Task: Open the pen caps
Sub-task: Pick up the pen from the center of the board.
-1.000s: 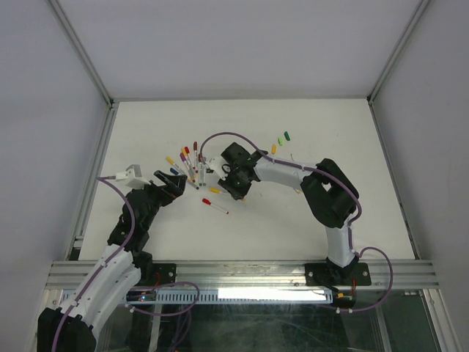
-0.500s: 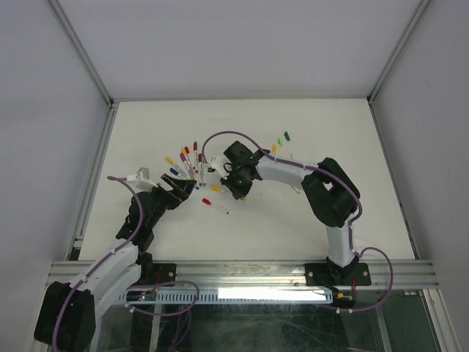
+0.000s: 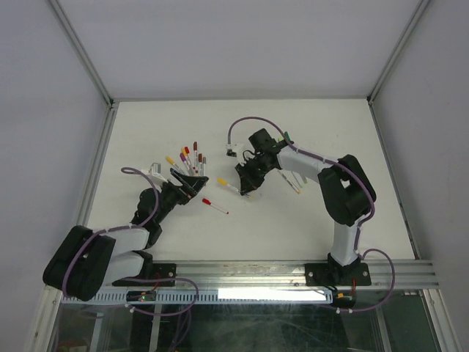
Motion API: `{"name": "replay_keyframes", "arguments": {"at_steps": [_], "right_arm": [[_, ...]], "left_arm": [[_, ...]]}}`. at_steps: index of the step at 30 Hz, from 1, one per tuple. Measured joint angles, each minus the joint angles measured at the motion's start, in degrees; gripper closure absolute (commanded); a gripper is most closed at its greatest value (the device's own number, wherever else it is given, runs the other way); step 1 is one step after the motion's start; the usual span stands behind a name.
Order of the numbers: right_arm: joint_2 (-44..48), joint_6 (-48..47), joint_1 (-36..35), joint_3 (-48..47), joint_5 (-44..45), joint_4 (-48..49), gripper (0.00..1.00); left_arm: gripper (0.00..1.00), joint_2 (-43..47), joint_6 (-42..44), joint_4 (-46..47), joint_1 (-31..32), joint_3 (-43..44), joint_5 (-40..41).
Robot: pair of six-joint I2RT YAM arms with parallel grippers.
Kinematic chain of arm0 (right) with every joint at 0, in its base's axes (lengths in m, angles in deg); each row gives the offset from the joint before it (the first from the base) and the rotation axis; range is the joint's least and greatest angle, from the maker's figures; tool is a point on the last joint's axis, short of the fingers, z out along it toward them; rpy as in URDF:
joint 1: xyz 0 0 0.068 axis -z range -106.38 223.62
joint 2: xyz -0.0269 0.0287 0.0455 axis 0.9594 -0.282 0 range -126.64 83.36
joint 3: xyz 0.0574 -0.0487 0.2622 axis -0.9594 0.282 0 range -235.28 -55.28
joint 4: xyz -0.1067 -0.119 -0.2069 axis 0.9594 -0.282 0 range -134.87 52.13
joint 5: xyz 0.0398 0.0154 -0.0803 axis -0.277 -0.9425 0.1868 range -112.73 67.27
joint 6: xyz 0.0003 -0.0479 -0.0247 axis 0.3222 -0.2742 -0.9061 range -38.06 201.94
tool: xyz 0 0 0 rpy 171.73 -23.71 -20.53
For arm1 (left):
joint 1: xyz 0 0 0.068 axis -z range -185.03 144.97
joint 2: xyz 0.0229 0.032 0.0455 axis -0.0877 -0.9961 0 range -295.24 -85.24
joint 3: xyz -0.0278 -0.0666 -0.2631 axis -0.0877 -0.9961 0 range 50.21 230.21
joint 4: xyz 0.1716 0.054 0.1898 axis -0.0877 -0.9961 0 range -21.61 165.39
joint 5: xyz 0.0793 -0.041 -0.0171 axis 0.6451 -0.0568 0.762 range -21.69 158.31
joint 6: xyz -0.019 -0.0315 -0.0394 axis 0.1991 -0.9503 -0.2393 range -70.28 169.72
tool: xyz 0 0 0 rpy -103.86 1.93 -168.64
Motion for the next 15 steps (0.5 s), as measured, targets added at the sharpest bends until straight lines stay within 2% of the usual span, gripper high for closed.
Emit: {"name": "replay_keyframes", "arguments": {"at_steps": [7, 15], "right_arm": [[0.0, 3.78, 3.93, 0.39, -10.01, 1.18, 1.0], [0.0, 6.86, 4.98, 0.66, -17.09, 2.27, 1.0]], "left_arm": [[0.06, -14.51, -1.42, 12.61, 3.41, 3.52, 0.5], [0.19, -32.28, -4.66, 24.7, 7.08, 9.77, 3.67]]}}
